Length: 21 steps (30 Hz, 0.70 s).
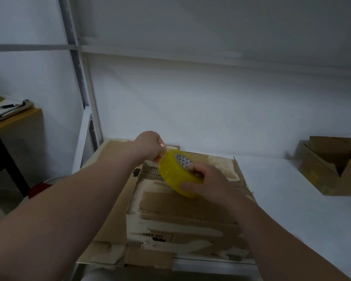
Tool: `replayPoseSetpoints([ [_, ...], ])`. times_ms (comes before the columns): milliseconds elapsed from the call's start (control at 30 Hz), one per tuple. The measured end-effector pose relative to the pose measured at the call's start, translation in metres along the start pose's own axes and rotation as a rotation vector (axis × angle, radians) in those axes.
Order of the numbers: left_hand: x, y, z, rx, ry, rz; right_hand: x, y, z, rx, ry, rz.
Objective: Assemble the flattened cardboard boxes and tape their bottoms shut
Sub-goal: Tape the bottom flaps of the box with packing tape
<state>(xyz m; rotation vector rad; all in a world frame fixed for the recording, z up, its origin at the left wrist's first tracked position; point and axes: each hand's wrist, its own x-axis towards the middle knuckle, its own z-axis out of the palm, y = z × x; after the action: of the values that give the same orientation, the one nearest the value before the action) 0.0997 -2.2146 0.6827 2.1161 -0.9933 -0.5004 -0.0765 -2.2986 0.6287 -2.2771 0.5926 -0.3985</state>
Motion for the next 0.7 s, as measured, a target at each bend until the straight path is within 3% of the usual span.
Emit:
replayPoseSetpoints([
  [100,0.001,-0.008,-0.002,-0.076,0.018,-0.062,-0.005,0.012,0.005,-0.155,0.045,0.003],
  [467,0.005,-0.019,0.002,-0.329,0.061,-0.191,0.003,0.026,0.019,0.188,0.438,-0.044],
  [700,0.007,-0.024,0.008,-0.422,0.054,-0.321,0.022,0.022,0.034,0.241,0.618,0.044],
])
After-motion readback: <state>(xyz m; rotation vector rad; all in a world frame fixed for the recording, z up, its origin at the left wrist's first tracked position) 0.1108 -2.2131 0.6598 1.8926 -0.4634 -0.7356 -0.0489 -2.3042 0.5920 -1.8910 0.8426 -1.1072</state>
